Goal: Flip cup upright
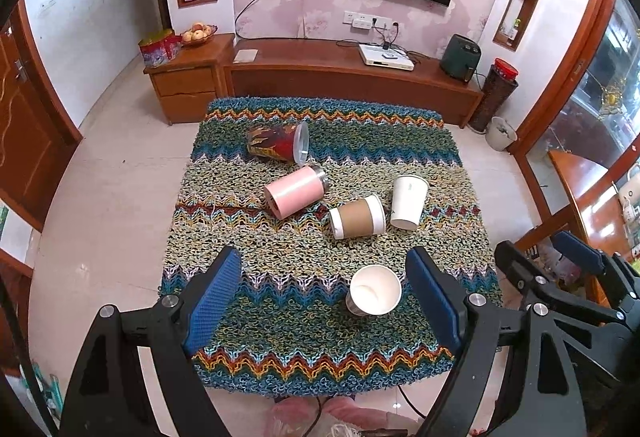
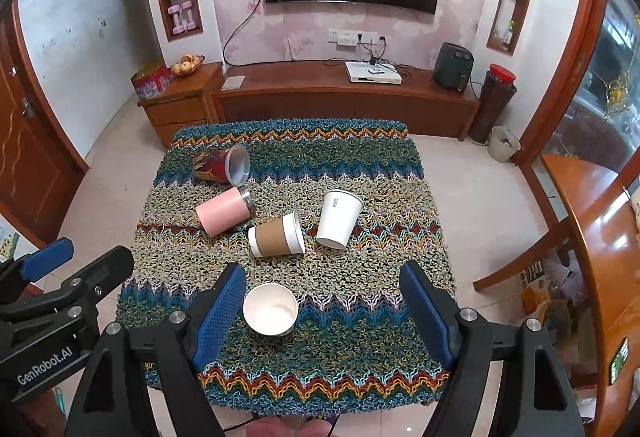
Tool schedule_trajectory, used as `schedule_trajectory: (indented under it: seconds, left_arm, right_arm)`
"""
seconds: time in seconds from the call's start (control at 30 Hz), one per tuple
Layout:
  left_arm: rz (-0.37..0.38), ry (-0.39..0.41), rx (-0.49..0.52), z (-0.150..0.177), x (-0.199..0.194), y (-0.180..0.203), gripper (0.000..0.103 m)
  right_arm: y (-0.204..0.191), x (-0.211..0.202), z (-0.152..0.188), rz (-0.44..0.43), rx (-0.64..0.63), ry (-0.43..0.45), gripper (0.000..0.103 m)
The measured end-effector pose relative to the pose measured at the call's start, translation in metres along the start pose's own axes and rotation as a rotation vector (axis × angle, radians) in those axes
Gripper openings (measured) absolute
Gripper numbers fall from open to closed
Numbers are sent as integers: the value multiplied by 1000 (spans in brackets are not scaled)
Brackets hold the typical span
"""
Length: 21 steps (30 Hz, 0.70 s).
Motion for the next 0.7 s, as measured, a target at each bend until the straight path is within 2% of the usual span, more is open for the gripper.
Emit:
schedule_trajectory:
  seconds: [0.7]
  left_arm:
    - [-36, 2, 11, -5, 3, -7, 87]
  right_arm:
    - [-8, 0, -9, 26, -11, 26, 80]
Point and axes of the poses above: each gripper's, at about its wrist camera, not at the fingertips, and x roughly the way its jaws point, y to its right, z to its underside, the point moved 7 cm from there along x, roughly the way its jaws point, and after that the axes turned 6 degrees about -x, right-handed, at the moved point
